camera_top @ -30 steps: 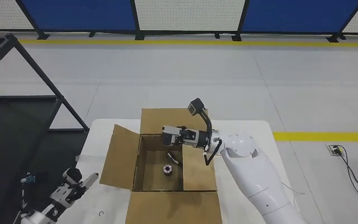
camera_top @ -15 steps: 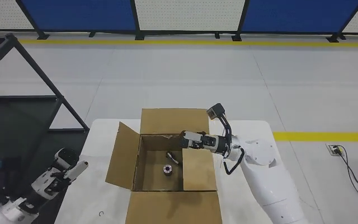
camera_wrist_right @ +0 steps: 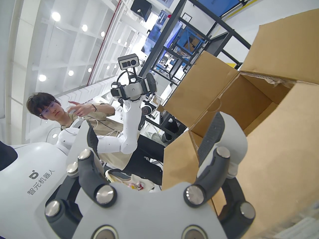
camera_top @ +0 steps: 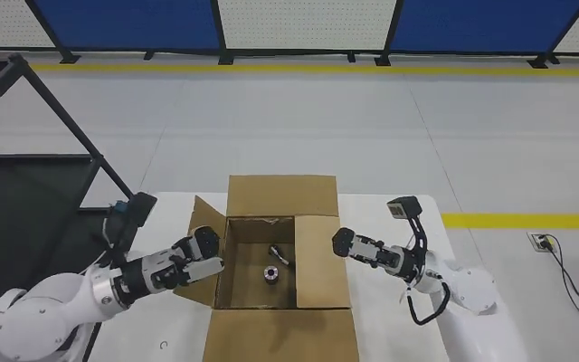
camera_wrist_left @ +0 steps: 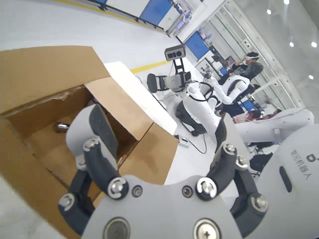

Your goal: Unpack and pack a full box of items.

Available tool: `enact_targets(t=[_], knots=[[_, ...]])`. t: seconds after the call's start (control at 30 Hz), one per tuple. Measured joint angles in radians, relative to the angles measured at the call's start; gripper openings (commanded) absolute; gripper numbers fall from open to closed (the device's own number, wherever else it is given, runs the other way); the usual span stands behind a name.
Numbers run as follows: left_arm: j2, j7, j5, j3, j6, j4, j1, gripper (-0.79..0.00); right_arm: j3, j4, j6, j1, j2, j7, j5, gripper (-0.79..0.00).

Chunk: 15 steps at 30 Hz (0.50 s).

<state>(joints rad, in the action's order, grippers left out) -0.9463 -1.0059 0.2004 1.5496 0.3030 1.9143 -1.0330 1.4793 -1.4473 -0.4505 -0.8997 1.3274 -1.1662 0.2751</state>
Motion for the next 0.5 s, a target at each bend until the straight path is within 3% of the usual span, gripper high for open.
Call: enact_targets(t=[0.1, 0.33, 0.5], knots=[[-0.005, -0.014, -0.012, -0.085, -0.04, -0.033, 0.06, 0.0, 0.012, -0.01, 0.038, -0.017, -0.006, 0.052, -0.064, 0.0], [-0.005, -0.01, -0.015, -0.083, -0.042, -0.037, 0.055, 0.0, 0.011, -0.01, 0.036, -0.016, -0.006, 0.044, -0.053, 0.0], [0.006, 0.029, -0.026, -0.002, -0.026, -0.087, -0.062, 0.0, -0.012, -0.025, 0.053, -0.018, -0.009, 0.066, -0.056, 0.0]])
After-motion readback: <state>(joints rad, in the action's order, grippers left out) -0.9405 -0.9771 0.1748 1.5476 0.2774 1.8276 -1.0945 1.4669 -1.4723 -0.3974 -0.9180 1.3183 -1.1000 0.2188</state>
